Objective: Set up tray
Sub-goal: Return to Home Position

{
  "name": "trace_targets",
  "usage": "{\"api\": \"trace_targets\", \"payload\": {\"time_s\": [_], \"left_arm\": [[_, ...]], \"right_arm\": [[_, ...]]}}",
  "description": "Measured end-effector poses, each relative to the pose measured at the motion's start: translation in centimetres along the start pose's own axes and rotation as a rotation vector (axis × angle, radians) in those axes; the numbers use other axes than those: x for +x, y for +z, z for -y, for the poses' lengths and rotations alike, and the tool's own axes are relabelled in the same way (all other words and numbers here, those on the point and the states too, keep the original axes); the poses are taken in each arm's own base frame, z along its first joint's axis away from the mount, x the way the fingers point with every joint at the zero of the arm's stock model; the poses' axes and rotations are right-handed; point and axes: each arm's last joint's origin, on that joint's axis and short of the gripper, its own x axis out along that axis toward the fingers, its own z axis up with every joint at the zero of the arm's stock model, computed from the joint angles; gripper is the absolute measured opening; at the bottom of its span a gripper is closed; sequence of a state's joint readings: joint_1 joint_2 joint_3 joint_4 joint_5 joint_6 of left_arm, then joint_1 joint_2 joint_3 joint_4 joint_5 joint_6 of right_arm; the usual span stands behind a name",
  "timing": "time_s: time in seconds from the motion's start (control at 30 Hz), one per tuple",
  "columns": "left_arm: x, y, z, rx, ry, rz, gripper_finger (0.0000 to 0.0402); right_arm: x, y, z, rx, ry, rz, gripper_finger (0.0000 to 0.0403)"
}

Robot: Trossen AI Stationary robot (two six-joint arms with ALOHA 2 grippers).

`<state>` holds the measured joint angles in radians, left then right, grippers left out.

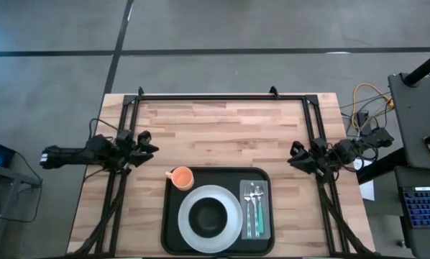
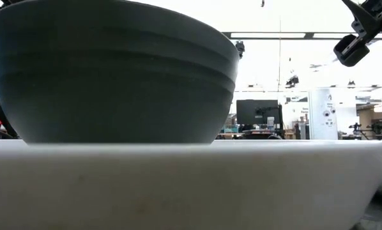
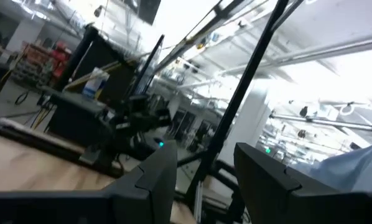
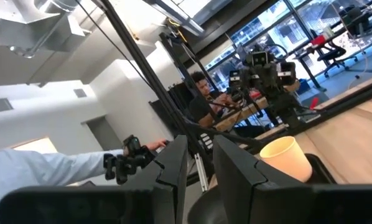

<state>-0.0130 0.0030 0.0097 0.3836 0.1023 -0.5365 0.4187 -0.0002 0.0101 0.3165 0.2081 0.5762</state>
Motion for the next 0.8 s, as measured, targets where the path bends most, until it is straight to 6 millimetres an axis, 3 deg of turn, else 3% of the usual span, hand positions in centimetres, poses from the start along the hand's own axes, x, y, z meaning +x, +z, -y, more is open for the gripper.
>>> {"api": "trace_targets", "payload": {"time_s": [0.8], "left_arm": [[0.0, -0.06, -0.04, 0.0, 0.004, -0.005, 0.0141]], "right_arm": [[0.03, -0.35, 0.24, -0.055, -0.024, -0.033, 0.0068]]}}
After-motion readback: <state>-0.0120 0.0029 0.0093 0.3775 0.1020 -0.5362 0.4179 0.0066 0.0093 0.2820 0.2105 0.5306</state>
